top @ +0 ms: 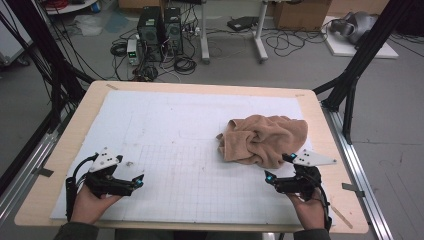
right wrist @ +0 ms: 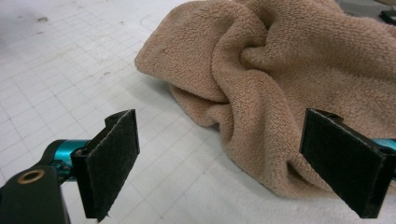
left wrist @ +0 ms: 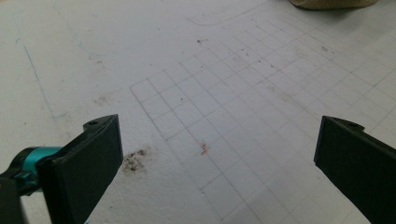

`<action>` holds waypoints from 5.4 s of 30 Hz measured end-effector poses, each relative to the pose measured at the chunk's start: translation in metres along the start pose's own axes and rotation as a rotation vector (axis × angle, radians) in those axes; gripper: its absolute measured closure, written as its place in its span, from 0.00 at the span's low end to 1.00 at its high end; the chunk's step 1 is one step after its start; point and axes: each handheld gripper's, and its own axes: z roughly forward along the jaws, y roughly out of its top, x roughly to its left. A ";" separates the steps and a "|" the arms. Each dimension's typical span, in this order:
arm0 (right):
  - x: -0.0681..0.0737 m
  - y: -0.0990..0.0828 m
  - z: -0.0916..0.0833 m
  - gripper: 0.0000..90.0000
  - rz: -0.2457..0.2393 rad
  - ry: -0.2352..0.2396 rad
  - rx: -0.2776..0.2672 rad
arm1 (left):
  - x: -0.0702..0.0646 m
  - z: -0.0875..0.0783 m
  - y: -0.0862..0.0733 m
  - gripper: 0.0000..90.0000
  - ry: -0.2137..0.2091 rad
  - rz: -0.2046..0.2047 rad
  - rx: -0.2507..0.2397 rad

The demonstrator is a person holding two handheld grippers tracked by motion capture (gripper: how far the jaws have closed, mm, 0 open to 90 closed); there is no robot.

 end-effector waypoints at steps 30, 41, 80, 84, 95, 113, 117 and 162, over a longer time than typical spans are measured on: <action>-0.030 0.054 0.046 0.17 0.012 -0.021 0.004 | 0.000 -0.007 0.015 0.02 0.030 0.003 -0.020; -0.027 0.050 0.113 0.41 -0.049 -0.063 0.188 | -0.002 0.010 0.016 0.02 -0.007 0.002 0.010; 0.106 0.105 0.100 0.86 -0.248 0.514 0.068 | -0.019 -0.005 0.046 0.03 -0.082 0.052 -0.041; 0.098 0.076 0.117 0.81 -0.165 0.540 0.118 | -0.022 0.004 0.046 0.03 -0.095 0.079 0.001; 0.069 0.080 0.073 0.41 -0.175 0.353 0.067 | -0.034 0.040 0.061 0.14 -0.202 0.078 0.002; 0.040 0.022 0.098 0.87 -0.115 0.286 0.201 | -0.071 0.115 0.048 0.85 -0.427 0.189 0.236; 0.041 0.025 0.092 0.92 -0.128 0.303 0.198 | -0.069 0.103 0.048 0.91 -0.411 0.206 0.217; 0.040 0.003 0.077 0.79 -0.085 0.332 0.195 | -0.043 0.120 0.066 0.63 -0.444 0.071 0.147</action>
